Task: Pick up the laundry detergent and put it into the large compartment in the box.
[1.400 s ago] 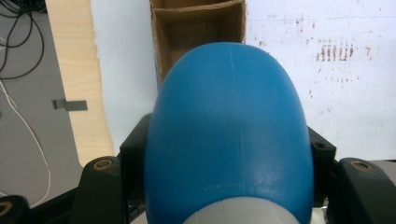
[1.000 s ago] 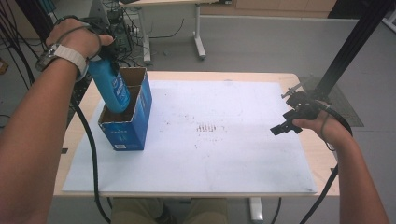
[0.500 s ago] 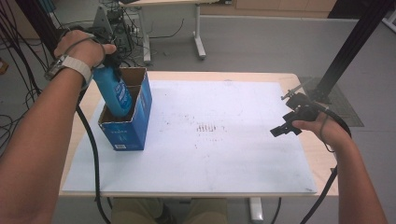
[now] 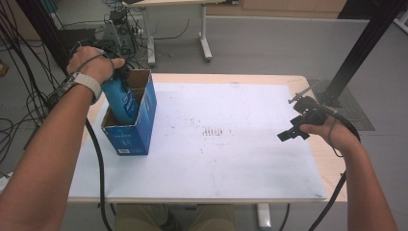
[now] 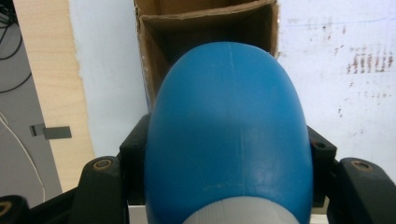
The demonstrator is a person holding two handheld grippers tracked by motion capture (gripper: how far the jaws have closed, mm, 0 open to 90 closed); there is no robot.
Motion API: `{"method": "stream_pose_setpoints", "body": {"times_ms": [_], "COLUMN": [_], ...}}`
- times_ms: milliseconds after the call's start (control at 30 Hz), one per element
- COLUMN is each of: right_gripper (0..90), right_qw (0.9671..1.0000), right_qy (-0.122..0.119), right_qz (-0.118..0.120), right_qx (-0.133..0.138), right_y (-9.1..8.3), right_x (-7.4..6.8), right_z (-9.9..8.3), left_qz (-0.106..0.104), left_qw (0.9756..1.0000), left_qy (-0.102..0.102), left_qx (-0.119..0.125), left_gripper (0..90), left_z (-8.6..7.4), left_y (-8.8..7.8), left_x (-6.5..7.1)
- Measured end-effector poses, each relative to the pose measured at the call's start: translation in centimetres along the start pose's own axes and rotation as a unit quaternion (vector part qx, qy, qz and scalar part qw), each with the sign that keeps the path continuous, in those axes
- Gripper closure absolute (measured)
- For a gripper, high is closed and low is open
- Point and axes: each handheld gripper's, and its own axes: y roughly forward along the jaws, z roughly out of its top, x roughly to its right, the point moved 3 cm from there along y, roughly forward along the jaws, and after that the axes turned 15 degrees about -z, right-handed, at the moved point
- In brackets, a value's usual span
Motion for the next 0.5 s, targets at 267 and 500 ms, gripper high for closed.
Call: {"method": "stream_pose_setpoints", "body": {"times_ms": [267,500], "right_gripper": [8.4,8.4], "right_qw": [1.0000,1.0000], "right_qy": [0.000,0.000], "right_qz": [0.002,0.004], "right_qx": [-0.002,-0.003], "right_y": [0.1,0.5], "right_x": [0.0,0.0], "right_z": [0.1,0.2], "left_qz": [-0.002,0.010], "left_qw": [1.0000,0.9999], "left_qy": [0.005,0.009], "left_qx": [-0.005,0.000], "left_gripper": [38.2,38.2], "left_z": [0.1,-0.1], "left_y": [1.6,3.1], "left_x": [-0.5,-0.6]}}
